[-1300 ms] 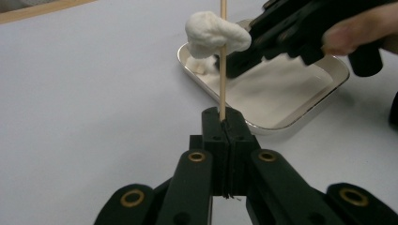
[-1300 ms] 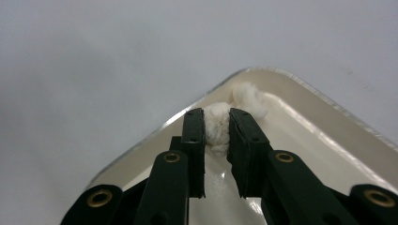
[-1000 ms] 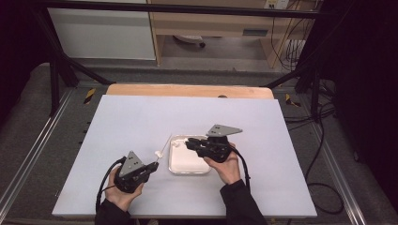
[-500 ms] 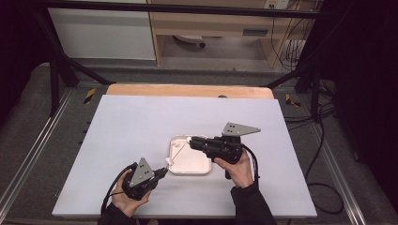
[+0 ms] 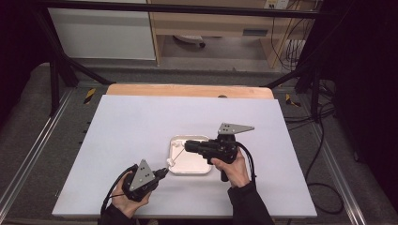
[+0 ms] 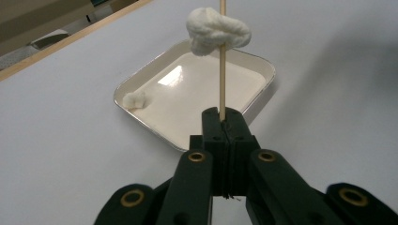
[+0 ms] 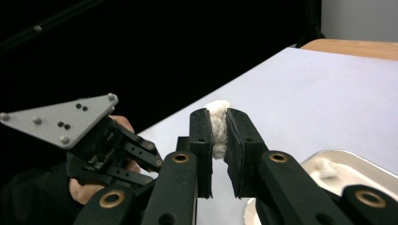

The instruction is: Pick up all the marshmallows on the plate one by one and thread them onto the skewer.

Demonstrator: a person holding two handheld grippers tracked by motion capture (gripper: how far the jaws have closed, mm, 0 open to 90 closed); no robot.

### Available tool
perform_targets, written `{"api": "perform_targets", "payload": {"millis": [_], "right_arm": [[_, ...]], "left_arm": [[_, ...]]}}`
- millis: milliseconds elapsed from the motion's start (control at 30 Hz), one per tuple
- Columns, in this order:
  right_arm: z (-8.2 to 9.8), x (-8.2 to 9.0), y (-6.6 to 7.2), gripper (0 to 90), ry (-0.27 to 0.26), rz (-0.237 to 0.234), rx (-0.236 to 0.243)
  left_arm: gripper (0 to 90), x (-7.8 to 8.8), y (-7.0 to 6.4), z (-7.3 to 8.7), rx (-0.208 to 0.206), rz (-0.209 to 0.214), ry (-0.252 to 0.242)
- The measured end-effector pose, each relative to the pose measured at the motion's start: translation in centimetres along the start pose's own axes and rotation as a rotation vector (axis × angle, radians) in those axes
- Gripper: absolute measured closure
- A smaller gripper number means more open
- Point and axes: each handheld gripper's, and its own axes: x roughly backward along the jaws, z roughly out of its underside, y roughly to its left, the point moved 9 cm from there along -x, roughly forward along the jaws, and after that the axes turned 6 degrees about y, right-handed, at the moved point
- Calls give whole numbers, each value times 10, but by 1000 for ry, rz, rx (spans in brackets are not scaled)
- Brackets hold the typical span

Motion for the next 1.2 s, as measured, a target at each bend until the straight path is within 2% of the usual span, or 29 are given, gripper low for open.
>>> {"api": "perform_targets", "payload": {"millis": [167, 400, 667, 1033, 1100, 1133, 1167, 1200], "right_arm": [[2, -6, 3, 826, -9, 1, 6], [7, -11, 3, 835, -28, 6, 1], [9, -16, 6, 838, -48, 11, 15], [14, -21, 7, 838, -66, 5, 2], [14, -23, 7, 839, -70, 3, 3], [14, -25, 9, 840, -72, -2, 4], [18, -30, 11, 838, -33, -10, 6], [32, -44, 15, 837, 59, -14, 39]], "left_arm": [[893, 1, 1, 0, 17, -4, -19], [893, -2, -1, 2, 15, -1, -2], [893, -1, 0, 2, 25, -11, -11], [893, -2, 2, 3, 39, -16, -6], [893, -2, 1, 2, 40, -8, -11], [893, -2, 0, 0, 37, -6, -34], [893, 4, 1, -10, 58, -4, -80], [893, 8, 5, -16, 25, -50, -66]]}}
